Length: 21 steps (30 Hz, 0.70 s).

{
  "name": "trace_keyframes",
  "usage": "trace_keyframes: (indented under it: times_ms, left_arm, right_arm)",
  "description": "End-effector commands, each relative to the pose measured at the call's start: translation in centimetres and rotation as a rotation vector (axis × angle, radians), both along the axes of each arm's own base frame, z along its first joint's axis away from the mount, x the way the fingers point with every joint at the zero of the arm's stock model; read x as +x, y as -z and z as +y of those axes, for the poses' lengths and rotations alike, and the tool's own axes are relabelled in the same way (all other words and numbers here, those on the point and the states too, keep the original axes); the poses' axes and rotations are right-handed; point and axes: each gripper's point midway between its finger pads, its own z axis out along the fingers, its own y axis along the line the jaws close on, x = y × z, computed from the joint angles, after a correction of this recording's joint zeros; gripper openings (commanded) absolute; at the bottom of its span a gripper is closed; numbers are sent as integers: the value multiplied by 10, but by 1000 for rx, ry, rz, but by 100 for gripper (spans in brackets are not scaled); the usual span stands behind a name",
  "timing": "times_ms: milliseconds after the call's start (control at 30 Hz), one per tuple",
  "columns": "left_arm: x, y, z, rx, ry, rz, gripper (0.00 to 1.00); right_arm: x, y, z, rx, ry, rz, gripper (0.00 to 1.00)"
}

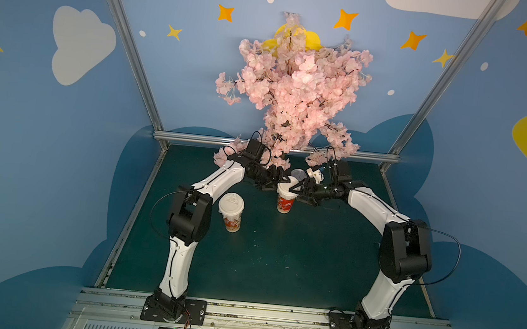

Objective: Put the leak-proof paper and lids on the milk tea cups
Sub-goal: Secure the cup lid on the cup.

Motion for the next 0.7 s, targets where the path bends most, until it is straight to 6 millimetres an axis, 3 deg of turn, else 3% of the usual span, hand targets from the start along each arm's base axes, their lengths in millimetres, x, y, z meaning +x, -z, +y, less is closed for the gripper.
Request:
trace_keyframes:
  times_ms: [0, 333, 433, 667]
  left_arm:
    - [-4, 35, 5, 71, -3, 72, 81]
    - [-4, 34, 5, 72, -2, 69, 81]
    - [-4, 34, 5, 71, -1, 70, 81]
    - [-1, 26, 4, 66, -1, 58, 81]
  right_arm:
    - [-7, 55, -15, -119, 29, 102, 67]
    - [-9, 77, -24, -160, 45, 134, 67]
    - [-5, 64, -21, -136, 38, 114, 67]
    - [8, 7, -14, -79, 25, 19, 77]
